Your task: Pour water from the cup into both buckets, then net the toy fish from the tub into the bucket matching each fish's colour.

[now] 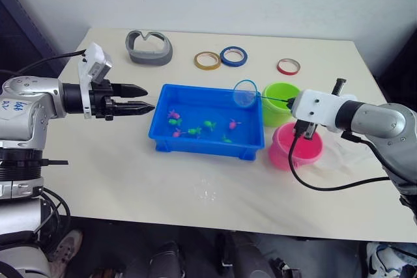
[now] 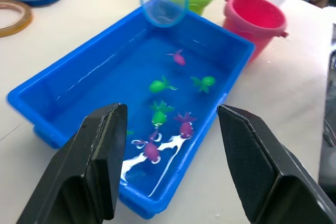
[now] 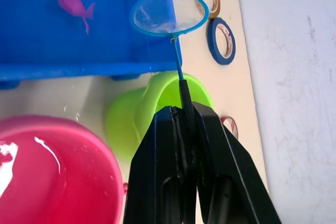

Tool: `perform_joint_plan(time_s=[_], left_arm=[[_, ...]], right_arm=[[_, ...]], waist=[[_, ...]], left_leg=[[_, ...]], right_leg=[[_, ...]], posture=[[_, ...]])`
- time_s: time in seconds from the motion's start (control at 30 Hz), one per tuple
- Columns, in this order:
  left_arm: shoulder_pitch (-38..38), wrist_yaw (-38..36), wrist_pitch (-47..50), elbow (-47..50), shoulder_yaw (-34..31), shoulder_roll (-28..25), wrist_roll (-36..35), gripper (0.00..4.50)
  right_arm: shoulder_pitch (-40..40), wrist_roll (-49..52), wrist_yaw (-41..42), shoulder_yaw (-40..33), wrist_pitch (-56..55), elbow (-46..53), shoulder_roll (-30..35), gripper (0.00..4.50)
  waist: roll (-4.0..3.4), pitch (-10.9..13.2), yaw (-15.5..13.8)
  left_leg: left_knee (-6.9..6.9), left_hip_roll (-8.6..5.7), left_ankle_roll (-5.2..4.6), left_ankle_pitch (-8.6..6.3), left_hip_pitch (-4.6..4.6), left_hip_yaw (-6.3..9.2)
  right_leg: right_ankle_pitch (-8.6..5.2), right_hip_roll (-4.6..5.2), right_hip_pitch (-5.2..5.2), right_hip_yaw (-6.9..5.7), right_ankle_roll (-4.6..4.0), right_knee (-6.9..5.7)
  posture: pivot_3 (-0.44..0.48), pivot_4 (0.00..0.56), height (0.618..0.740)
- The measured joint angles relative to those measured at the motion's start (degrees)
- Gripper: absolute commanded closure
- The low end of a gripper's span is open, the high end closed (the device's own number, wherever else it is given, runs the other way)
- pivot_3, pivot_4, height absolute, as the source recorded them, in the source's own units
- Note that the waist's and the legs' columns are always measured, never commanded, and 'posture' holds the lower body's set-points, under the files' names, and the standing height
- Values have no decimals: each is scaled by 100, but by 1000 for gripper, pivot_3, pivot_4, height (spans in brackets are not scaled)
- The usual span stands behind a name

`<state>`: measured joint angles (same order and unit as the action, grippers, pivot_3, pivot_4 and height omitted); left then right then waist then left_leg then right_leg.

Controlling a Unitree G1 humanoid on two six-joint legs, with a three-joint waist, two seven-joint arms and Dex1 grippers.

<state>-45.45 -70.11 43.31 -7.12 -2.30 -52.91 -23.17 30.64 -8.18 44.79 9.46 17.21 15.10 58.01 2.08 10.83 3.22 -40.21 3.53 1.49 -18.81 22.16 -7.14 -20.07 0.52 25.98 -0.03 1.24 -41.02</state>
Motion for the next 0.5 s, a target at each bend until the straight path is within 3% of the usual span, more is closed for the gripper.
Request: perform_joint_plan(time_s=[0.5], left_arm=[[133, 8, -23, 215, 123, -99, 9, 1477]], right_arm=[[-87, -1045, 338, 368, -628, -66, -20, 4500]], waist=[[0, 0, -3]], left_leg=[[-13, 0, 1, 1, 0, -1]], right_leg=[[-2, 0, 2, 1, -4, -17]], posture=[[0, 150, 693]])
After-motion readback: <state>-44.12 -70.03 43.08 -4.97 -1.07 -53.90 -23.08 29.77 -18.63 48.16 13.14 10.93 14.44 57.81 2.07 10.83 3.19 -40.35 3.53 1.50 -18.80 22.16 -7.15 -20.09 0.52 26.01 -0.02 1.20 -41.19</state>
